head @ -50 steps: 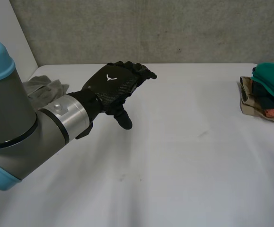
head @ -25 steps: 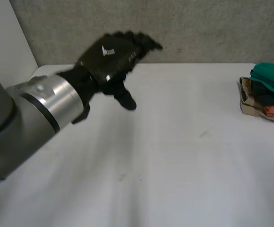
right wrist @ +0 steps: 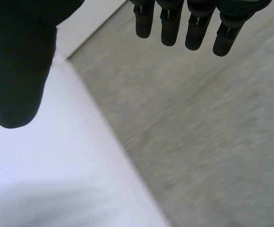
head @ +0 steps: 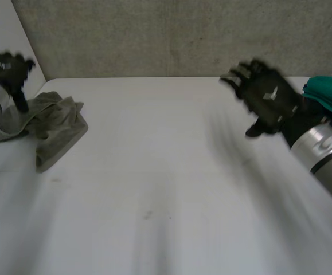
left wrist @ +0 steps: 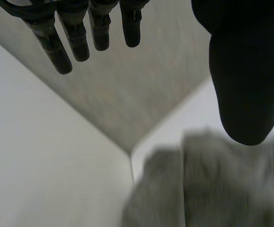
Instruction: Fold the laundry.
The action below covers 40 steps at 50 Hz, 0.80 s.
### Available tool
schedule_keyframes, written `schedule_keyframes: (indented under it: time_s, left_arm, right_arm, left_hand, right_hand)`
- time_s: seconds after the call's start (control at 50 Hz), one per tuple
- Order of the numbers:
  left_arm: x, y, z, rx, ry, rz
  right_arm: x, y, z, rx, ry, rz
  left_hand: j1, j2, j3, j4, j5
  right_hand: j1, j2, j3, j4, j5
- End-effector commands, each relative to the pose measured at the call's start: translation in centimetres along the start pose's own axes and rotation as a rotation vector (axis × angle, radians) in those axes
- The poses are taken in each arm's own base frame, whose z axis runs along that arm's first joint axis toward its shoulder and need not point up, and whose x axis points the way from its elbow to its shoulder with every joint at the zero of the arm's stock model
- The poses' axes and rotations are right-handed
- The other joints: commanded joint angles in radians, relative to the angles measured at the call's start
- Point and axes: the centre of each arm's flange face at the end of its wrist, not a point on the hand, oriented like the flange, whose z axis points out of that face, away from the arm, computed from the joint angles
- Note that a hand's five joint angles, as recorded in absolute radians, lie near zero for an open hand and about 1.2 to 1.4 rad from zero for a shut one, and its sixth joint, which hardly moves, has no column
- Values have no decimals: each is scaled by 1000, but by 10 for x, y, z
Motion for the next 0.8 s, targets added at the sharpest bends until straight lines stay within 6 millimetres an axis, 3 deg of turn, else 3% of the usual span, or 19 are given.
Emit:
schedule_keyframes:
  time_s: [0.02, 0.14, 0.26, 0.3, 0.36, 0.4, 0.46, 0.48, 0.54, 0.56, 0.6, 0.64, 0.72, 0.8]
  left_arm:
    - [11, 94, 57, -19, 125, 66]
    - [21, 132, 86, -4, 130, 64]
    - [29, 148, 98, 4, 126, 68]
    - [32, 145, 100, 24, 133, 70]
    - [41, 139, 102, 71, 120, 67]
    - [49, 132, 100, 102, 120, 53]
    - [55, 91, 88, 193, 123, -27]
    - [55, 66, 78, 236, 132, -84]
    - [53, 27, 57, 300, 152, -180]
    - [55, 3, 42, 333, 178, -247]
    - [61, -19, 25, 363, 214, -315]
    - [74, -53, -6, 403, 295, -420]
    - [99, -84, -49, 432, 411, -514]
    - [152, -94, -91, 411, 569, -538]
  right_arm:
    - [-39, 37, -13, -174, -81, 15]
    - [-47, 47, -24, -233, -86, 44]
    - [-50, 49, -27, -245, -91, 52]
    - [-50, 50, -27, -246, -90, 52]
    - [-48, 50, -27, -245, -83, 50]
    - [-47, 51, -27, -247, -80, 49]
    - [-47, 51, -27, -246, -76, 48]
    - [-46, 51, -26, -244, -75, 46]
    - [-43, 53, -27, -257, -54, 44]
    - [-42, 54, -27, -261, -49, 45]
    - [-37, 55, -26, -272, -22, 42]
    - [-34, 56, -26, -280, -5, 42]
    - [-30, 57, -26, -289, 22, 39]
    - [-20, 60, -26, -309, 71, 47]
  left_hand:
    - [5, 8, 3, 15, -3]
    - [37, 40, 35, 47, 29]
    - [113, 116, 112, 123, 105]
    - [461, 464, 460, 471, 453]
    - [1180, 1182, 1178, 1190, 1171]
    - [1182, 1185, 1180, 1192, 1174]
    - [1182, 1185, 1180, 1192, 1174]
    - [1182, 1185, 1180, 1192, 1174]
    - [1182, 1185, 1180, 1192, 1174]
    - [1182, 1185, 1180, 1192, 1174]
    - [1182, 1185, 1180, 1192, 1174]
    - [1182, 1185, 1180, 1192, 1174]
    - [1182, 1185, 1180, 1192, 1174]
    - [1182, 1185, 1180, 1192, 1174]
  right_hand:
    - [-58, -44, -42, -44, -48]
    - [-58, -44, -42, -44, -48]
    - [-58, -44, -42, -44, -48]
    - [-58, -44, -42, -44, -48]
    - [-58, -44, -42, -44, -48]
    - [-58, -44, -42, -44, -48]
    - [-58, -44, -42, -44, -48]
    - [-58, -44, -42, -44, -48]
    - [-58, -44, -42, -44, -48]
    - [-58, -44, -42, -44, -48]
    - [-58, -44, -42, -44, -48]
    - [-58, -44, -42, -44, -48]
    - [-58, -44, -42, -44, -48]
    - [-58, -44, -42, -44, -48]
